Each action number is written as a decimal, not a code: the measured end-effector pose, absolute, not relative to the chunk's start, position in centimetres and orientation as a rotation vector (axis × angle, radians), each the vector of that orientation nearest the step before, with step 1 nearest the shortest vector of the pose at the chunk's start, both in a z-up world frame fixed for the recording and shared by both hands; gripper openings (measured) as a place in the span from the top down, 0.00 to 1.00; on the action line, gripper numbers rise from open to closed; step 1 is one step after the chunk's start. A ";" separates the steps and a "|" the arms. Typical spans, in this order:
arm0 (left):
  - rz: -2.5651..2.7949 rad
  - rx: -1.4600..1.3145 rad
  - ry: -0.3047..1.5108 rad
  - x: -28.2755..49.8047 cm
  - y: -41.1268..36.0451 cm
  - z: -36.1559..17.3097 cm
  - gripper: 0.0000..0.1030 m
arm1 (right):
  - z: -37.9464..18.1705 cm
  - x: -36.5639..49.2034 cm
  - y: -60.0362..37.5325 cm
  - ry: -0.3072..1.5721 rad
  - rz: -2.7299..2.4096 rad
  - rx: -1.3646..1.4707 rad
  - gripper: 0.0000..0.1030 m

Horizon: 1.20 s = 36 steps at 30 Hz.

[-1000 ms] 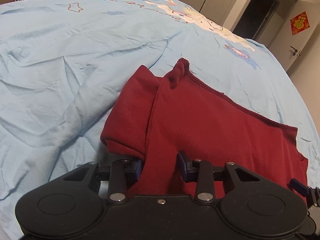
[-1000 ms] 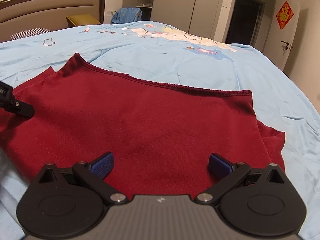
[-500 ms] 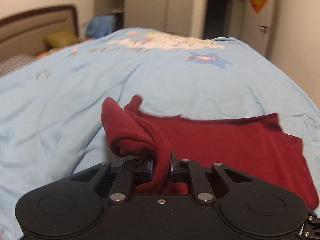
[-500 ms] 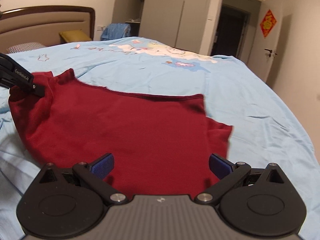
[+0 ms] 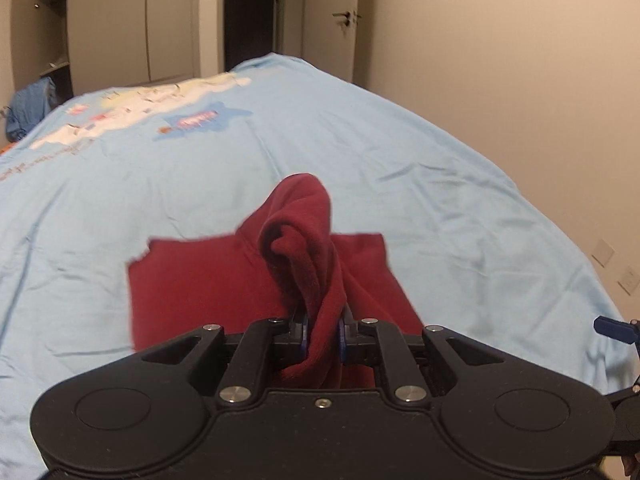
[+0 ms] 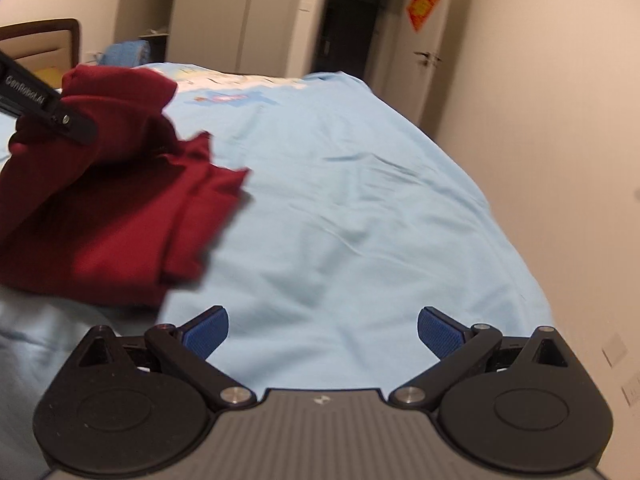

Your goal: Fold small clothes

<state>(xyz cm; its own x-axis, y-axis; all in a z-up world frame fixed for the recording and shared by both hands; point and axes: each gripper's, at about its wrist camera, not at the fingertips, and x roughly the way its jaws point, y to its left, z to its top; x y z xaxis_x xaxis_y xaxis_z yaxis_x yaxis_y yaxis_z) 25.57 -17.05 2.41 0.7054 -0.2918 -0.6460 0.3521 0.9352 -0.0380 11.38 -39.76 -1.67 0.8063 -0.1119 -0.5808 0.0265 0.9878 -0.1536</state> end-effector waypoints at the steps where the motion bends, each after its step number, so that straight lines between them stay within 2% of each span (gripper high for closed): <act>1: -0.358 0.096 0.710 25.4 -17.5 1.9 0.87 | -1.8 11.1 -40.5 0.637 -0.092 -0.131 0.00; 7: -0.344 0.126 0.740 25.1 -17.9 0.2 0.82 | -2.1 9.7 -43.6 0.650 -0.148 -0.063 0.00; 10: -0.353 0.116 0.740 24.6 -17.6 0.3 0.75 | -2.1 9.5 -44.1 0.650 -0.143 -0.029 0.00; 13: -0.374 0.104 0.733 23.8 -17.2 0.6 0.64 | -2.0 10.0 -44.2 0.648 -0.133 -0.008 0.00; 15: -0.387 0.107 0.726 23.1 -17.2 0.7 0.51 | -1.9 10.4 -44.0 0.642 -0.124 0.000 0.00; 21: -0.392 0.183 0.672 20.1 -17.3 0.7 0.42 | -1.3 11.1 -44.1 0.624 -0.083 0.057 0.00; 25: -0.345 0.241 0.646 18.9 -17.0 0.3 0.40 | -0.9 11.6 -44.0 0.615 -0.030 0.124 0.00; 36: -0.316 0.193 0.668 19.1 -16.0 -0.8 0.40 | 1.2 17.0 -42.1 0.617 0.261 0.334 0.00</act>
<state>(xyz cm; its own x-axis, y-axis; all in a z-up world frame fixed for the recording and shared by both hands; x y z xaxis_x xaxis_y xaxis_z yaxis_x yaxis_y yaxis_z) 19.06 -15.95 -0.76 0.7400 -0.2247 -0.6340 0.3477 0.9346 0.0746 16.95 -42.07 1.23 0.7856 0.3355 -0.5199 -0.1389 0.9144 0.3801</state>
